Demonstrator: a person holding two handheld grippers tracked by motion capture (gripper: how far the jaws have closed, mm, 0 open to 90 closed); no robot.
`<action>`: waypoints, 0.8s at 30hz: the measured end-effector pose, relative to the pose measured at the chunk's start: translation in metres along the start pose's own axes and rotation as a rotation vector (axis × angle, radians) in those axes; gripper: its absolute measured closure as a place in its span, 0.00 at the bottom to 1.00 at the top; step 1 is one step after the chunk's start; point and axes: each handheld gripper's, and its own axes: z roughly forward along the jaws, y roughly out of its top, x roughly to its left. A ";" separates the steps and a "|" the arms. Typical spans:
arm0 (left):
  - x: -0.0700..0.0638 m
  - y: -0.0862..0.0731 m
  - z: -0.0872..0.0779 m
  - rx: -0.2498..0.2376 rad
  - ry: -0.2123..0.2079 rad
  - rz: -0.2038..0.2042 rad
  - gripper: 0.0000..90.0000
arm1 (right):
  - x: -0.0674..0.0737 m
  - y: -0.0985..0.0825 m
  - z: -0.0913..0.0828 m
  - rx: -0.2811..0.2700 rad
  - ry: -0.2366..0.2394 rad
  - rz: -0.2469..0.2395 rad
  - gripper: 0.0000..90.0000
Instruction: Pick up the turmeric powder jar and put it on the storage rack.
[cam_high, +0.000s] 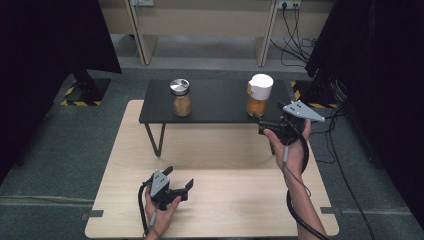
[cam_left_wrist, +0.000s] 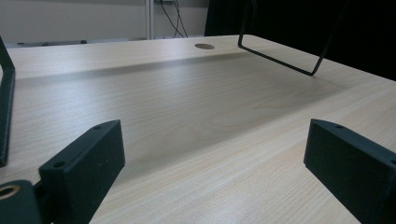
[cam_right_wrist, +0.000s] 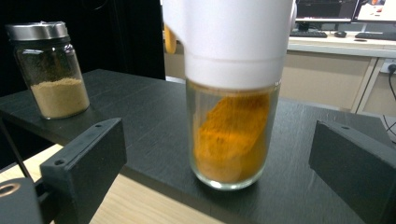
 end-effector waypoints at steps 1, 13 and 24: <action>0.000 0.000 0.000 0.000 0.000 0.000 0.05 | 0.000 -0.002 -0.001 0.000 0.001 0.003 0.05; -0.001 0.000 0.000 -0.001 0.003 0.001 0.05 | 0.005 -0.024 -0.016 -0.014 -0.004 0.006 0.05; -0.001 -0.001 0.000 -0.003 0.006 -0.002 0.05 | 0.009 -0.047 -0.028 -0.022 0.007 0.024 0.05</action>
